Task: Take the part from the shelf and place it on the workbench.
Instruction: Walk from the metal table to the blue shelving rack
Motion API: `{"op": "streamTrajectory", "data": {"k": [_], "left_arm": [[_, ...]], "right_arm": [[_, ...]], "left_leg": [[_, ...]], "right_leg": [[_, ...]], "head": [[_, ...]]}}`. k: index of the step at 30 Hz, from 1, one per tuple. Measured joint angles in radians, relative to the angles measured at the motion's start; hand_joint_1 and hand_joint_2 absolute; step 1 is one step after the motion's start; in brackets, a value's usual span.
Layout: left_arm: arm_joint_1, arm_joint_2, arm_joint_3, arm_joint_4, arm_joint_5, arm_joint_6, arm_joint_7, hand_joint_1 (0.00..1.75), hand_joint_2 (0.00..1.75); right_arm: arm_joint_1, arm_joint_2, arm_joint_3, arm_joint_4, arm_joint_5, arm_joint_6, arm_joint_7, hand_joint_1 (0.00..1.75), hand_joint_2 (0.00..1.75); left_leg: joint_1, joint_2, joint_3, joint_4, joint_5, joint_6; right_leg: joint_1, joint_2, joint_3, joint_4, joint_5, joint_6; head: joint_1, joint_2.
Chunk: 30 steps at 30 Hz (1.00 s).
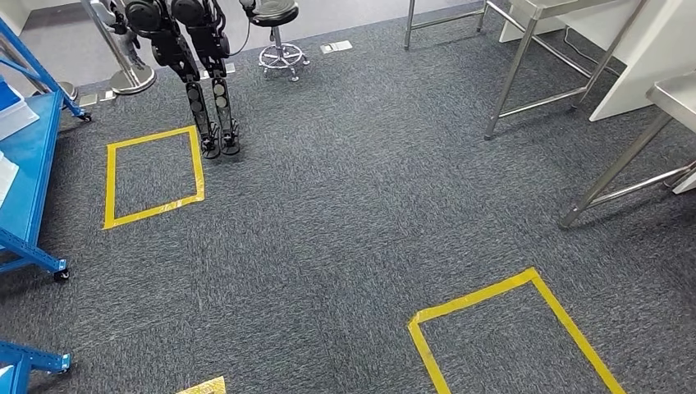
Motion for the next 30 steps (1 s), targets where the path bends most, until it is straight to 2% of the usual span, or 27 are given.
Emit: {"op": "streamTrajectory", "data": {"k": [2,3,5,7,8,9,11,12,13,14,15,16,17,18,21,23,25,26,27,28,29,30], "left_arm": [[-0.002,0.002,0.0,0.0,-0.001,0.0,0.0,0.0,0.0],[-0.004,0.003,0.0,0.0,-0.001,0.0,0.0,0.0,0.0],[-0.005,0.004,0.0,0.0,-0.001,0.0,0.0,0.0,0.0],[-0.005,0.003,0.0,0.0,-0.002,0.0,-0.001,0.0,0.0],[-0.005,0.002,0.0,0.0,-0.002,0.0,-0.001,0.0,0.0],[-0.006,0.002,0.0,0.0,-0.002,0.0,-0.001,0.0,0.0],[-0.008,0.0,0.0,0.0,-0.002,0.0,-0.001,0.0,0.0],[-0.008,0.0,0.0,0.0,-0.002,-0.001,-0.001,0.0,0.0],[-0.007,-0.001,0.0,0.0,-0.002,-0.001,-0.001,0.0,0.0],[-0.006,-0.002,0.0,0.0,-0.002,-0.001,-0.001,0.0,0.0],[-0.006,-0.002,0.0,0.0,-0.002,-0.002,-0.001,0.0,0.0],[-0.006,-0.003,0.0,0.0,-0.002,-0.003,-0.001,0.0,0.0],[-0.006,-0.003,0.0,0.0,-0.002,-0.003,-0.001,0.0,0.0],[-0.006,-0.003,0.0,0.0,-0.002,-0.003,-0.001,0.0,0.0],[-0.004,-0.002,0.0,0.0,-0.002,-0.003,-0.001,0.0,0.0],[-0.003,-0.001,0.0,0.0,-0.002,-0.003,-0.001,0.0,0.0],[-0.004,-0.001,0.0,0.0,-0.003,-0.003,-0.001,0.0,0.0],[-0.004,-0.001,0.0,0.0,-0.004,-0.003,-0.001,0.0,0.0],[-0.004,-0.001,0.0,0.0,-0.004,-0.003,-0.001,0.0,0.0],[-0.003,-0.002,0.0,0.0,-0.005,-0.003,-0.001,0.0,0.0],[-0.003,-0.002,0.0,0.0,-0.006,-0.003,0.0,0.0,0.0],[-0.003,-0.002,0.0,0.0,-0.006,-0.003,0.0,0.0,0.0]], "right_arm": [[-0.002,0.002,0.0,0.0,0.0,0.0,0.0,0.0,1.75],[-0.002,0.004,0.0,0.0,0.0,-0.001,0.0,0.0,1.75],[-0.002,0.005,0.0,0.0,0.0,-0.001,0.001,0.0,1.75],[-0.002,0.006,0.0,0.0,0.0,-0.001,0.001,0.0,1.75],[-0.002,0.006,0.0,0.0,0.0,-0.001,0.001,0.0,1.75],[-0.002,0.005,0.0,0.0,0.0,-0.001,0.001,0.0,1.75],[-0.001,0.002,0.0,0.0,0.0,-0.001,0.001,0.0,1.75],[-0.001,0.002,0.0,0.0,0.0,-0.001,0.001,0.0,1.75],[0.0,0.0,0.0,0.0,0.0,-0.001,0.001,0.0,1.75],[0.001,-0.001,0.0,0.0,0.0,-0.001,0.001,0.0,1.75],[0.002,-0.002,0.0,0.0,0.0,-0.001,0.001,0.0,1.75],[0.002,-0.003,0.0,0.0,0.0,-0.001,0.001,0.0,1.75],[0.002,-0.003,0.0,0.0,0.0,-0.001,0.001,0.0,1.75],[0.001,-0.003,0.0,0.0,0.001,-0.001,0.001,0.0,1.75],[-0.002,-0.003,0.0,0.0,0.002,-0.001,0.001,0.0,1.75],[-0.002,-0.003,0.0,0.0,0.002,-0.001,0.001,0.0,1.75],[-0.002,-0.003,0.0,0.0,0.002,-0.001,0.001,0.0,1.75],[-0.001,-0.004,0.0,0.0,0.002,-0.001,0.001,0.0,1.75],[-0.001,-0.004,0.0,0.0,0.002,-0.001,0.001,0.0,1.75],[-0.001,-0.004,0.0,0.0,0.001,-0.001,0.001,0.0,1.75],[-0.001,-0.004,0.0,0.0,0.001,-0.001,0.0,0.0,1.75],[-0.001,-0.004,0.0,0.0,0.001,-0.001,-0.001,0.0,1.75]], "left_leg": [[-0.012,0.018,0.061,-0.128,0.05,0.017],[-0.018,0.024,0.077,-0.162,0.059,0.024],[-0.026,0.022,0.08,-0.177,0.059,0.03],[-0.021,0.011,0.096,-0.204,0.071,0.036],[-0.018,0.007,0.105,-0.22,0.078,0.04],[-0.015,0.002,0.113,-0.231,0.084,0.041],[-0.017,-0.009,0.116,-0.234,0.086,0.044],[-0.017,-0.015,0.116,-0.234,0.085,0.043],[-0.017,-0.022,0.116,-0.234,0.084,0.042],[-0.016,-0.029,0.117,-0.232,0.083,0.04],[-0.015,-0.036,0.118,-0.228,0.08,0.036],[-0.014,-0.043,0.118,-0.221,0.076,0.03],[-0.014,-0.048,0.116,-0.212,0.069,0.022],[-0.015,-0.052,0.113,-0.204,0.064,0.016],[-0.014,-0.055,0.107,-0.193,0.056,0.005],[-0.01,-0.037,0.092,-0.157,0.032,-0.003],[-0.006,-0.014,0.041,-0.046,-0.031,-0.012],[-0.005,-0.008,0.004,0.027,-0.064,-0.015],[-0.004,-0.005,-0.027,0.086,-0.083,-0.016],[-0.004,-0.004,-0.043,0.113,-0.085,-0.015],[-0.005,-0.004,-0.039,0.099,-0.066,-0.01],[-0.006,-0.002,-0.014,0.045,-0.032,-0.003]], "right_leg": [[0.004,-0.005,0.004,-0.001,-0.003,0.0],[0.004,-0.008,0.004,-0.002,-0.004,0.001],[0.004,-0.016,0.005,-0.007,-0.006,0.008],[0.007,-0.016,0.004,-0.003,-0.014,0.014],[0.009,-0.009,-0.006,0.022,-0.028,0.014],[0.009,0.001,-0.028,0.07,-0.051,0.01],[0.005,0.016,-0.097,0.207,-0.104,0.005],[0.002,0.018,-0.126,0.257,-0.118,0.009],[-0.001,0.019,-0.138,0.271,-0.114,0.017],[-0.004,0.02,-0.128,0.239,-0.092,0.029],[-0.008,0.022,-0.099,0.173,-0.058,0.041],[-0.011,0.026,-0.067,0.099,-0.026,0.05],[-0.013,0.03,-0.04,0.039,-0.003,0.052],[-0.013,0.033,-0.023,0.005,0.01,0.048],[-0.009,0.03,-0.015,-0.003,0.016,0.024],[-0.011,0.026,-0.014,-0.004,0.018,0.014],[-0.009,0.021,-0.014,-0.004,0.018,0.007],[-0.007,0.017,-0.015,-0.004,0.018,0.005],[-0.004,0.012,-0.016,-0.004,0.017,0.004],[-0.002,0.008,-0.016,-0.004,0.016,0.003],[0.001,0.005,-0.015,-0.004,0.015,0.002],[0.003,0.002,-0.013,-0.004,0.015,0.001]], "head": [[0.0,0.0],[0.0,0.0],[-0.001,0.0],[0.0,0.0],[0.0,0.0],[0.002,0.0],[0.005,0.0],[0.006,0.0],[0.006,0.0],[0.006,0.0],[0.006,0.0],[0.006,0.0],[0.008,0.0],[0.009,0.0],[0.008,0.0],[0.005,0.0],[0.002,0.0],[0.0,0.0],[0.0,0.0],[0.0,0.0],[0.0,0.0],[0.0,0.0]]}}
